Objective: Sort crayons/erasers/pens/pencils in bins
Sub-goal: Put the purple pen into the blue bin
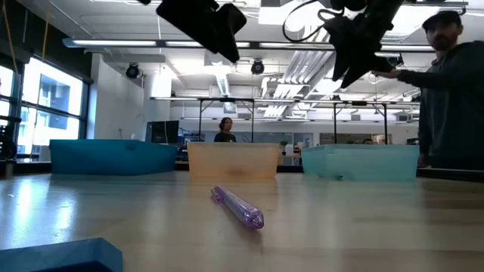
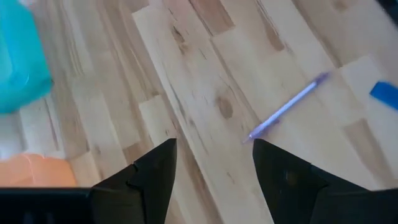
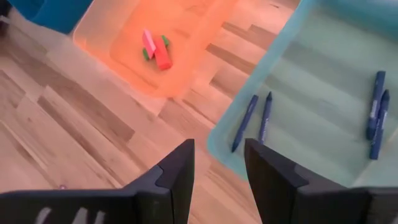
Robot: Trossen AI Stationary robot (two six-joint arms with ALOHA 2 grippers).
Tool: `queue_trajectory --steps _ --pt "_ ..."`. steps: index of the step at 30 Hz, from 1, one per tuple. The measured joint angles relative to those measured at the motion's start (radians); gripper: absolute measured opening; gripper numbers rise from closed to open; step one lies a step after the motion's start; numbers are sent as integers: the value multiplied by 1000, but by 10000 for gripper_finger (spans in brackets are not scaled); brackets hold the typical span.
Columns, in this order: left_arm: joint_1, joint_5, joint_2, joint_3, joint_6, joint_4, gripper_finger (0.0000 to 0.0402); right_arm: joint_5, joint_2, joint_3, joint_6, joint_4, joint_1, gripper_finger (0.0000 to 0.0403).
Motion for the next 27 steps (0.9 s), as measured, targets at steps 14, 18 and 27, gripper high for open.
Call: queue_trajectory --steps 14,18,27 --pt "-42 9 109 0 110 -26 197 186 0 0 268 4 185 133" --pt "-66 9 148 0 128 4 197 227 0 0 315 7 219 133" --pt "-109 8 239 -1 208 65 197 260 0 0 345 10 258 133"
